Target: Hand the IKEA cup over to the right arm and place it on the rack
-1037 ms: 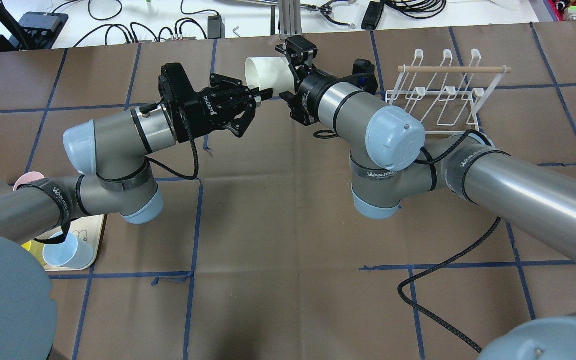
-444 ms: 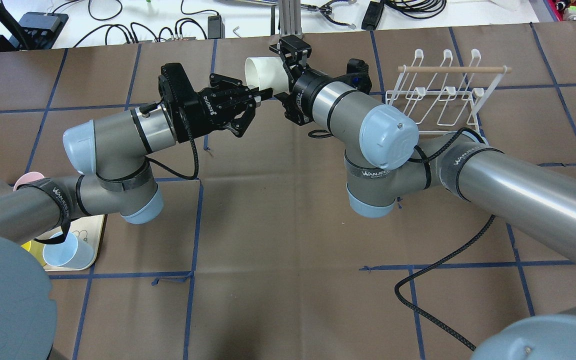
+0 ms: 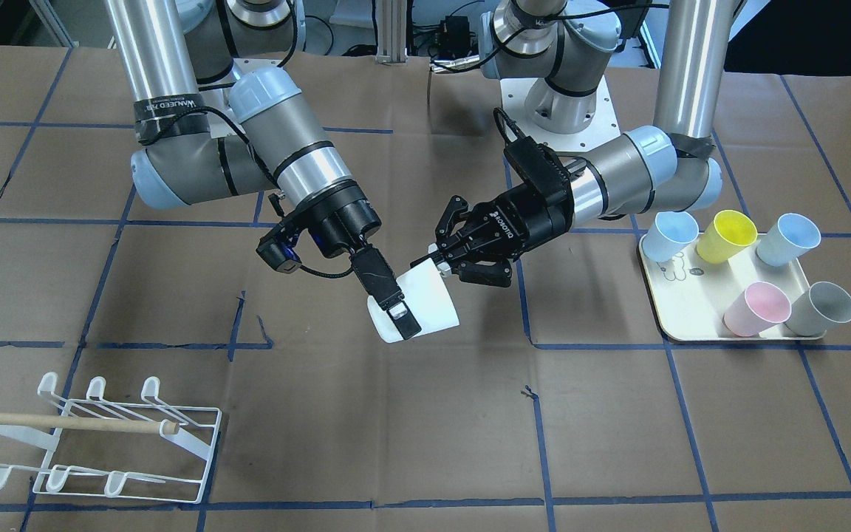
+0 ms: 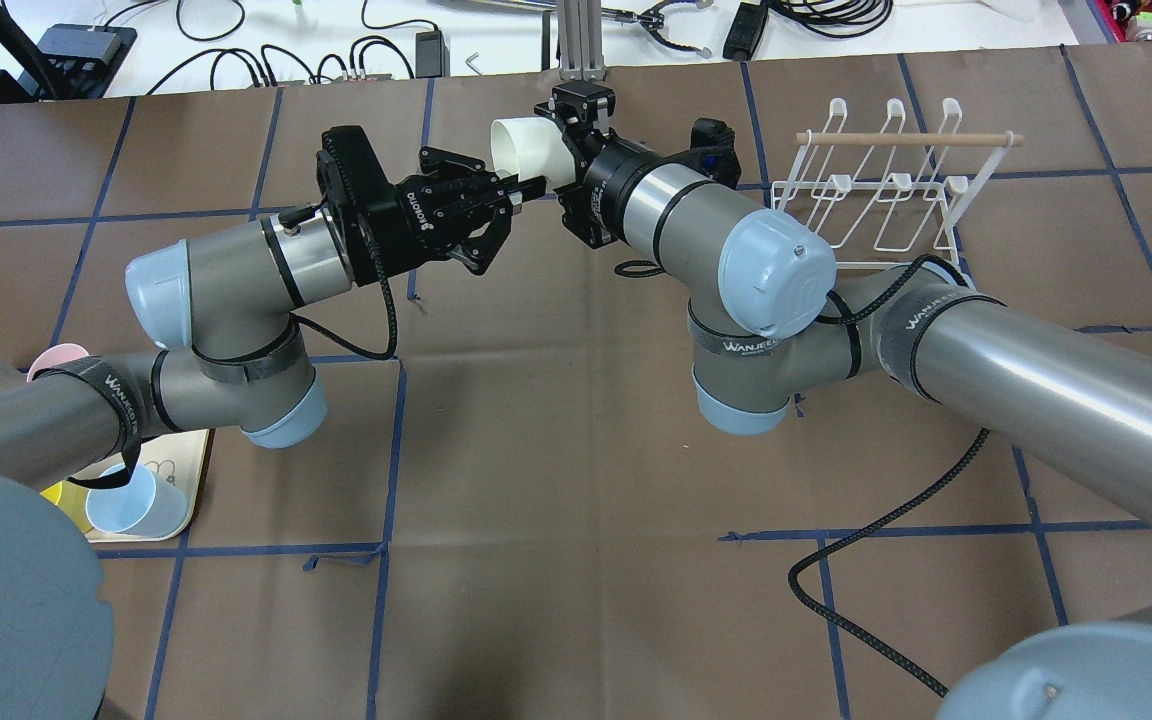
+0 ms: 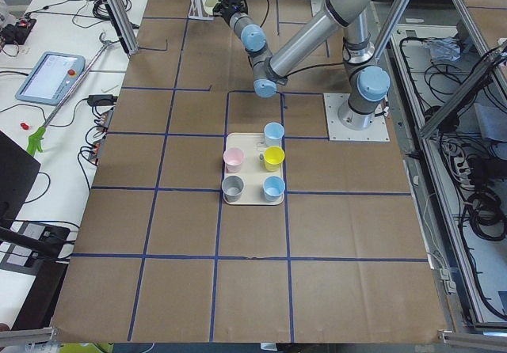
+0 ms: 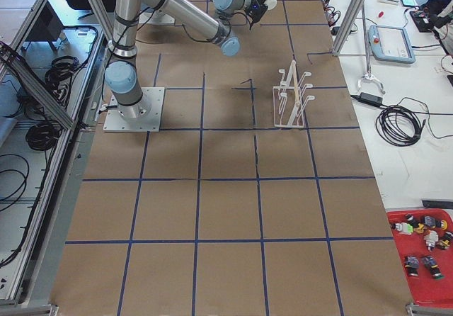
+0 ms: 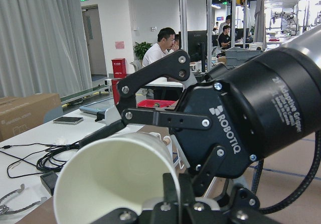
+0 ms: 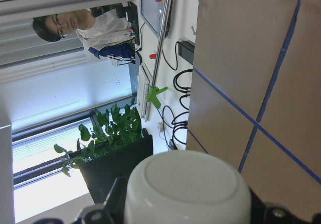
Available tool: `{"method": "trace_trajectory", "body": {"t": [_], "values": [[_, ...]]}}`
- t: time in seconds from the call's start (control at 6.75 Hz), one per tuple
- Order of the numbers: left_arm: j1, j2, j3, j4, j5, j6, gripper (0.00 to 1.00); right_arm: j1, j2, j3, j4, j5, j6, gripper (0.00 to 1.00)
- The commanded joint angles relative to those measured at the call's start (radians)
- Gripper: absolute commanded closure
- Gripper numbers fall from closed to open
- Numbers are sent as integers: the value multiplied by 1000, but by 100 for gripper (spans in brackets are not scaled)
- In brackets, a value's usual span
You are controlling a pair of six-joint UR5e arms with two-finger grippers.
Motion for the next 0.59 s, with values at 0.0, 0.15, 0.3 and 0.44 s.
{"method": "trace_trajectory", "body": {"t": [0.0, 0.15, 0.3, 0.44], "values": [[0, 0, 2, 0, 1, 0, 76, -1, -3, 0, 0, 4, 1, 53], [0, 3, 3, 0, 1, -24, 59, -1, -3, 1, 1, 6, 1, 54], [0, 3, 3, 3, 3, -35, 33, -1, -3, 1, 0, 6, 1, 54], [-1, 3, 3, 3, 1, -46, 19, -1, -3, 0, 0, 7, 1, 54]]}}
